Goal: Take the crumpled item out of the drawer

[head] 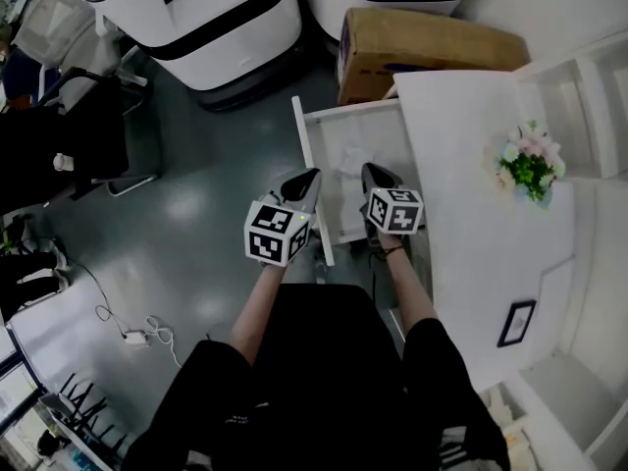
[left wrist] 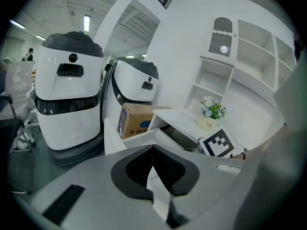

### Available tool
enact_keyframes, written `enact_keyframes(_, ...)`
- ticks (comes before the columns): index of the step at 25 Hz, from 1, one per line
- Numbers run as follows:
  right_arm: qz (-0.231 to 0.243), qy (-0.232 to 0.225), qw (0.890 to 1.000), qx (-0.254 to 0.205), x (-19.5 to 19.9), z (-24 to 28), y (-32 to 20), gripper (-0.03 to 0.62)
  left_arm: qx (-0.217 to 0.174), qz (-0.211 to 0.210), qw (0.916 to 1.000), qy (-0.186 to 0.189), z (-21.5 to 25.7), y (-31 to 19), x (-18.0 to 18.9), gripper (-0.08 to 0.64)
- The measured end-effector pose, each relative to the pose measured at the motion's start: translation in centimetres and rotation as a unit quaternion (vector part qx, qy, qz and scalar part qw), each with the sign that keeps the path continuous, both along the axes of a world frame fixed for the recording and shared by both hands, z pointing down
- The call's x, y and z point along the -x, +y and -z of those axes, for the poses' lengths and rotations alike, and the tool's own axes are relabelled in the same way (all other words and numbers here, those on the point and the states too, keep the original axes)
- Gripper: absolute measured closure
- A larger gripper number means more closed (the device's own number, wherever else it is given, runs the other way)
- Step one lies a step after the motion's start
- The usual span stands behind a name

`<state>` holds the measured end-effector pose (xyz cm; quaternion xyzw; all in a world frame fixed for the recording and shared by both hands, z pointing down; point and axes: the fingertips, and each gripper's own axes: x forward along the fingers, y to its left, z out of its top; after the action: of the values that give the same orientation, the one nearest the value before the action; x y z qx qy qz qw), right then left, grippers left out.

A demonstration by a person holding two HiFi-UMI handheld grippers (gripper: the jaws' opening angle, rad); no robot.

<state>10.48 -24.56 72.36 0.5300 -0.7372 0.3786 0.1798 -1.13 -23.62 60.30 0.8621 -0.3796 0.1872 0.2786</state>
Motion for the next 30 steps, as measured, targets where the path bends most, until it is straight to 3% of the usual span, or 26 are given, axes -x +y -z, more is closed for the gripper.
enact_keyframes(10,-0.033,0.031,0.998,0.041,-1.4,-5.1,-0.4,0.593,0.013,-0.019,0.9997,0.009,-1.4,-0.7,-1.3,0.563)
enact_keyframes(20,-0.057,0.02,0.995,0.08,-2.1,-9.0,-1.0,0.42,0.021,-0.009,0.9995,0.019,-2.2,-1.3,-2.3,0.563)
enact_keyframes(30,-0.067,0.023,0.992,0.108,-1.7,-10.6,-1.9,0.382,0.017,-0.019,0.9997,0.004,-2.6,-1.5,-2.2,0.563)
